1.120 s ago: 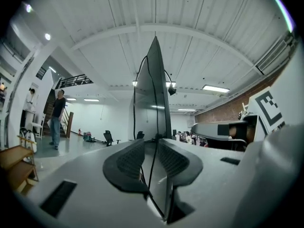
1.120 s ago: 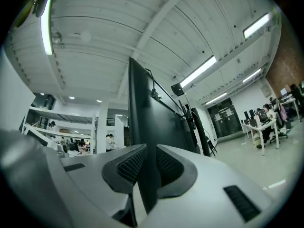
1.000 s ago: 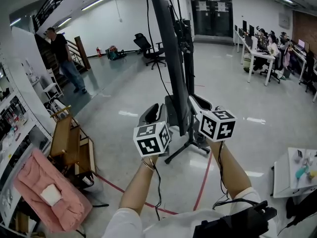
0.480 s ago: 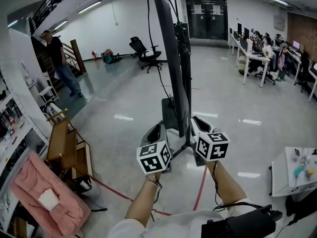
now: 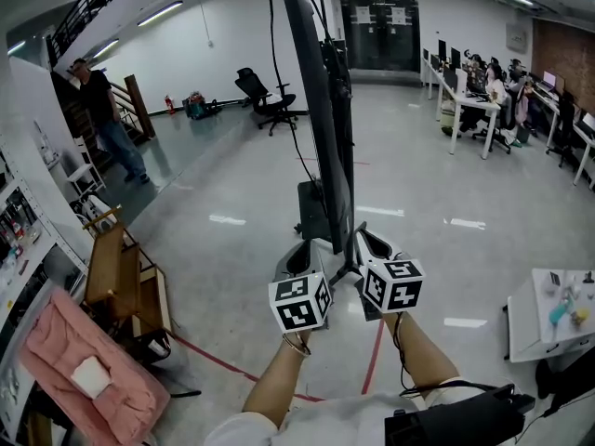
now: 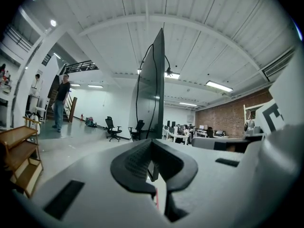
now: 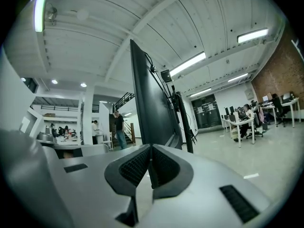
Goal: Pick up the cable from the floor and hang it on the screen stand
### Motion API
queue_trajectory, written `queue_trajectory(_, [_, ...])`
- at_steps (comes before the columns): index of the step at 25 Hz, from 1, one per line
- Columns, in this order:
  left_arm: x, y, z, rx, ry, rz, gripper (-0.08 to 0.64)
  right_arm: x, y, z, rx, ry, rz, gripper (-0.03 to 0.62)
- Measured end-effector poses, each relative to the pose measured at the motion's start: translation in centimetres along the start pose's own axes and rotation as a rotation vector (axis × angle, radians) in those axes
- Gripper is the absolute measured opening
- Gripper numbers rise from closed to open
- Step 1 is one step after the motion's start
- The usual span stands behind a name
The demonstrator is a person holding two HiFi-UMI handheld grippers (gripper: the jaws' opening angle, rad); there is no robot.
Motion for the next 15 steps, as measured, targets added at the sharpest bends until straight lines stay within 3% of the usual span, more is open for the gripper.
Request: queue_trajectory(15, [0.2,0.9,0.8,-0.053,-0.015,-0.026,0.003,-1.1,-0.2,1.3,-0.017,-0.048,0.003,0.017])
Point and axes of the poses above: the fingertips, and each gripper's own axes: y forward along the fingers, z to its right, x out of its underside, the point moved 2 cm from there along -y, backward along the fingers, and after that the axes turned 14 degrees about y, right-handed, at the moved point
